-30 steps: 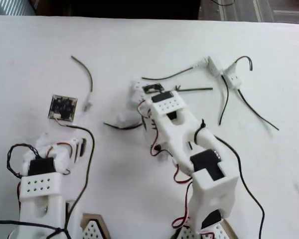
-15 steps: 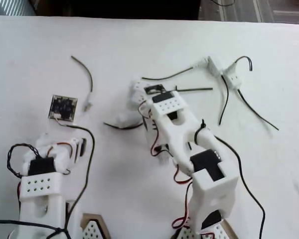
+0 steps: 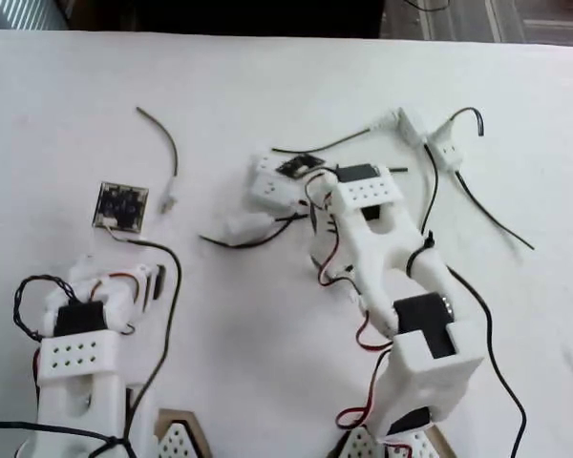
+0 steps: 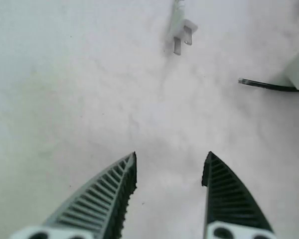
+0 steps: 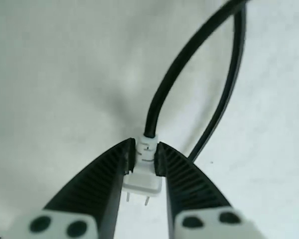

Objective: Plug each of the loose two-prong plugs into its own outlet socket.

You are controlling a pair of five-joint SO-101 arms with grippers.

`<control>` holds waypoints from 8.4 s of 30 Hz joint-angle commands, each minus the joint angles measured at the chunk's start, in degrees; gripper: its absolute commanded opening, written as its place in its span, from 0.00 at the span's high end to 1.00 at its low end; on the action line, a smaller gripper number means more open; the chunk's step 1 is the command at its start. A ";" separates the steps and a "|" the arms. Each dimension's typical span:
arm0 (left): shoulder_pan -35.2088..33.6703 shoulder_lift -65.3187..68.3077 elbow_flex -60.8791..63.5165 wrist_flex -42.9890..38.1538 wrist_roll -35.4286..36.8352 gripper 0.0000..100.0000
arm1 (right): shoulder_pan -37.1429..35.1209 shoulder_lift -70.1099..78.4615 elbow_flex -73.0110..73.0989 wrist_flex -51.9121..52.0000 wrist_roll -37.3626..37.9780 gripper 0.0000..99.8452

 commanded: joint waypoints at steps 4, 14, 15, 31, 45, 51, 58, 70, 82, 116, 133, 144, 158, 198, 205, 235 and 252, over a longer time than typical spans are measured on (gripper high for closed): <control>0.04 -1.19 -0.35 -1.05 -0.44 0.78 | -2.15 -2.86 0.79 0.57 10.11 0.98; 0.04 -1.19 -0.35 -1.05 -0.44 0.78 | -3.03 -11.38 4.84 4.88 6.24 0.81; 0.04 -1.19 -0.35 -1.05 -0.44 0.78 | -3.12 -13.05 5.19 5.58 5.98 0.81; 0.04 -1.19 -0.35 -1.05 -0.44 0.78 | -8.13 -22.20 23.91 -6.46 0.88 0.83; 0.04 -1.19 -0.35 -1.05 -0.44 0.78 | -7.16 -20.44 29.01 -14.73 0.09 0.83; 0.04 -1.19 -0.35 -1.05 -0.44 0.78 | -6.99 -11.47 27.16 -16.75 0.00 0.83; 0.04 -1.19 -0.35 -1.05 -0.44 0.78 | -5.67 -8.04 23.03 -17.10 0.26 0.94; 0.04 -1.19 -0.35 -1.05 -0.44 0.78 | -4.26 -9.36 19.69 -11.12 -1.76 0.90; 0.04 -1.19 -0.35 -1.05 -0.44 0.78 | -9.80 -22.29 18.99 -1.36 -8.97 0.84; 0.04 -1.19 -0.35 -1.05 -0.44 0.78 | -2.07 -5.58 9.76 0.75 -8.79 0.87; 0.04 -1.19 -0.35 -1.05 -0.44 0.78 | 3.82 -4.97 8.70 0.66 -8.88 0.88; 0.04 -1.19 -0.35 -1.05 -0.44 0.78 | 3.03 -10.07 4.75 5.85 -9.49 0.88; 0.04 -1.19 -0.35 -1.05 -0.44 0.78 | 3.91 -0.75 9.32 -0.04 -8.97 0.88; 0.04 -1.19 -0.35 -1.05 -0.44 0.78 | -4.26 2.51 9.05 6.46 -12.31 0.93; 0.04 -1.19 -0.35 -1.05 -0.44 0.78 | -3.47 2.51 8.70 7.08 -13.89 0.93; 0.04 -1.19 -0.35 -1.05 -0.44 0.78 | -3.56 2.51 5.71 10.33 -16.35 0.92; 0.04 -1.19 -0.35 -1.05 -0.44 0.78 | -4.09 -11.56 5.10 13.14 -16.35 0.98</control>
